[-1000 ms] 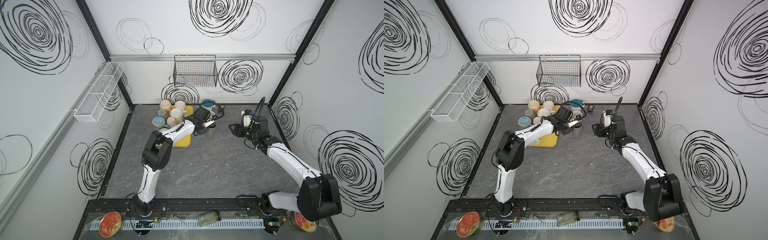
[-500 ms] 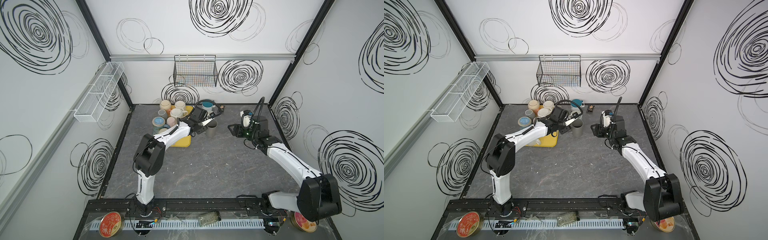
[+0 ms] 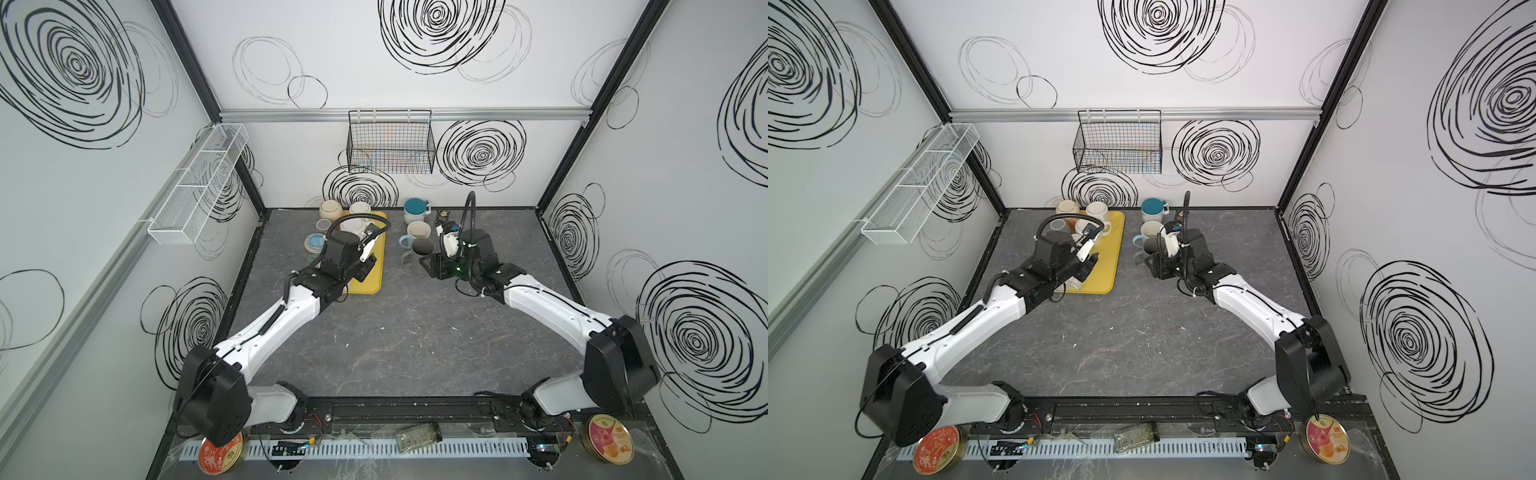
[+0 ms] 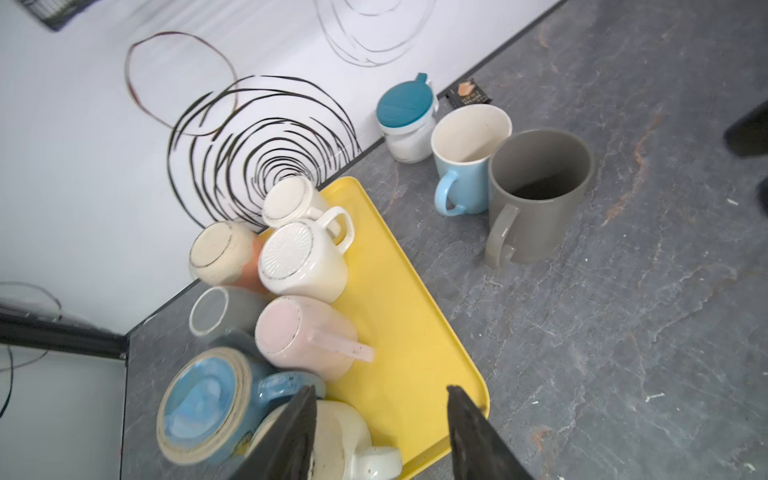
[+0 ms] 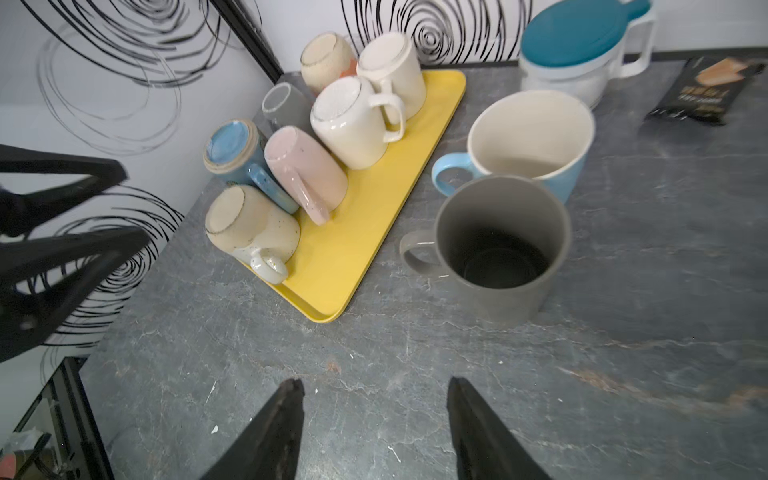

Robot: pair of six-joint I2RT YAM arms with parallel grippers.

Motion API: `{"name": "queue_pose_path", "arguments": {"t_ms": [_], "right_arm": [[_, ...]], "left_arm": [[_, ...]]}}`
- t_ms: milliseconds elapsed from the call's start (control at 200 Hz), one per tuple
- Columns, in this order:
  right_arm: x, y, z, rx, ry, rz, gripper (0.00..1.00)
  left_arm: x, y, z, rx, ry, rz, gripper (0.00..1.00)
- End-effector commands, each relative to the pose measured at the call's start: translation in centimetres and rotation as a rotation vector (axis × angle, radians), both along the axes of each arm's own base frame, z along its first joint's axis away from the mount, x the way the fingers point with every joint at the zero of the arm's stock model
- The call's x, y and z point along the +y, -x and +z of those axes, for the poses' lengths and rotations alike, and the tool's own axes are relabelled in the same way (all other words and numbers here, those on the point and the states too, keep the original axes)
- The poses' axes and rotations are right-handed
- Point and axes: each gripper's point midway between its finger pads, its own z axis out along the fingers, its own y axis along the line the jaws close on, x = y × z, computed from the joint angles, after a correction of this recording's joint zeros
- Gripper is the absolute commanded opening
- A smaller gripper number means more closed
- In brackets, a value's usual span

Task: Turn the mug right side up
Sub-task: 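Release the grey mug with the left gripper while the right gripper moves toward the tray, then move the right gripper over the cream speckled mug on the tray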

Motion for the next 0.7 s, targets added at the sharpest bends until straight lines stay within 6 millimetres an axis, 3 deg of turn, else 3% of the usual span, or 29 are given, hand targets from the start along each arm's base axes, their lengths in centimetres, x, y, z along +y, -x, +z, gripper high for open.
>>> {"name": "queue_pose_path", "arguments": {"t_ms": [0, 190, 315, 510, 695], "right_arm": [[3.9, 0.0, -0.9, 0.001, 0.022, 0.062, 0.59], [12.9, 0.5, -3.5, 0.006, 0.071, 0.226, 0.58], [16.9, 0.4, -6.4, 0.003, 0.146, 0.289, 0.59], [20.7, 0.3, -9.8, 0.026, 0.223, 0.349, 0.62], [21.9, -0.1, -11.5, 0.004, 0.282, 0.371, 0.63]], "left_arm": [[4.0, 1.3, 1.5, -0.048, 0.189, 0.185, 0.53], [10.8, 4.4, 0.5, -0.064, 0.523, 0.427, 0.52], [13.2, 6.2, -1.1, -0.056, 0.631, 0.527, 0.52], [13.7, 7.4, -4.9, 0.034, 0.777, 0.584, 0.53], [13.4, 7.5, -7.2, 0.101, 0.856, 0.597, 0.54]]}}
